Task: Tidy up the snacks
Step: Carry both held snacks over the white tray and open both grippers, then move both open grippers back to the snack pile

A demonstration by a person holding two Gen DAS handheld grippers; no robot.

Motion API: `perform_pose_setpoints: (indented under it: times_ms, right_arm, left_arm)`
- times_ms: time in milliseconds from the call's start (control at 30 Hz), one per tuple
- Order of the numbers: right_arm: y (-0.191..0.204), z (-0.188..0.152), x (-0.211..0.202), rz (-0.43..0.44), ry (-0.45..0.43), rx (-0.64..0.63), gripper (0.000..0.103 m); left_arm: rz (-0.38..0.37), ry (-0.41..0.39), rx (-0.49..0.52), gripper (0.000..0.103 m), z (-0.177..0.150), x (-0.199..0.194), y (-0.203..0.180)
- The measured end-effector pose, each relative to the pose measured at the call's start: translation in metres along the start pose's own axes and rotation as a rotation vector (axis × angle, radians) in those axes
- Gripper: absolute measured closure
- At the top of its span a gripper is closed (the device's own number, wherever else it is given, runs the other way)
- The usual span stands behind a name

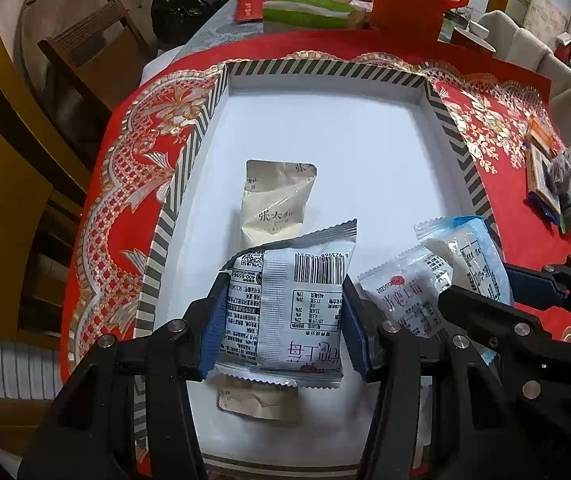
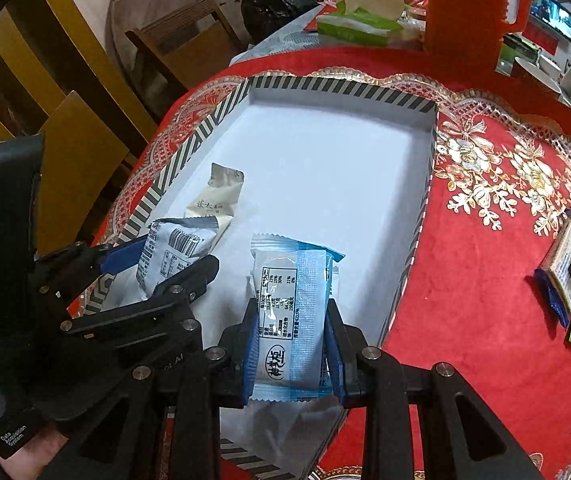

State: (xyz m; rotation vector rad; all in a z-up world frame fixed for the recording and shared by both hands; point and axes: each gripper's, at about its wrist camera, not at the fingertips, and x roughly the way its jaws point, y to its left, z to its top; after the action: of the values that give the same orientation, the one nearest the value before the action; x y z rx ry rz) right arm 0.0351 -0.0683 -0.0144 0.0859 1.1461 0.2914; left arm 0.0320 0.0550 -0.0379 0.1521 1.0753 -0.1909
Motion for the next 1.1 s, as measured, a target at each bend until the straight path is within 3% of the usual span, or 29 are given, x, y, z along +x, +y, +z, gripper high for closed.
perform_pose_setpoints:
  times_ms: [367, 467, 600, 667, 900, 1100]
  right_arm:
    - [-0.004, 0.0, 0.001, 0.035, 0.015, 0.026, 0.074]
    - [-0.007, -0.001, -0.001, 0.041, 0.019, 0.045, 0.069]
    - [-0.012, 0.0, -0.014, 0.06, -0.031, 0.051, 0.056]
    - [-0.012, 0.0, -0.021, 0.07, -0.057, 0.047, 0.052]
    - [-0.02, 0.0, -0.048, 0.085, -0.133, 0.025, 0.052]
    - [-0.073, -0.017, -0.075, 0.058, -0.185, 0.12, 0.052]
  left_arm:
    - [0.007, 0.007, -0.015, 0.052, -0.005, -0.003, 0.0]
    - [0.017, 0.021, -0.033, 0.051, -0.007, -0.003, 0.0]
    - [0.036, 0.017, -0.07, 0.033, -0.009, -0.006, 0.001]
    - [0.034, 0.007, -0.086, 0.032, -0.01, -0.01, 0.0]
    - [0.081, -0.049, -0.11, 0.027, -0.006, -0.029, -0.011]
    - [0.096, -0.172, -0.14, 0.025, 0.002, -0.056, -0.038]
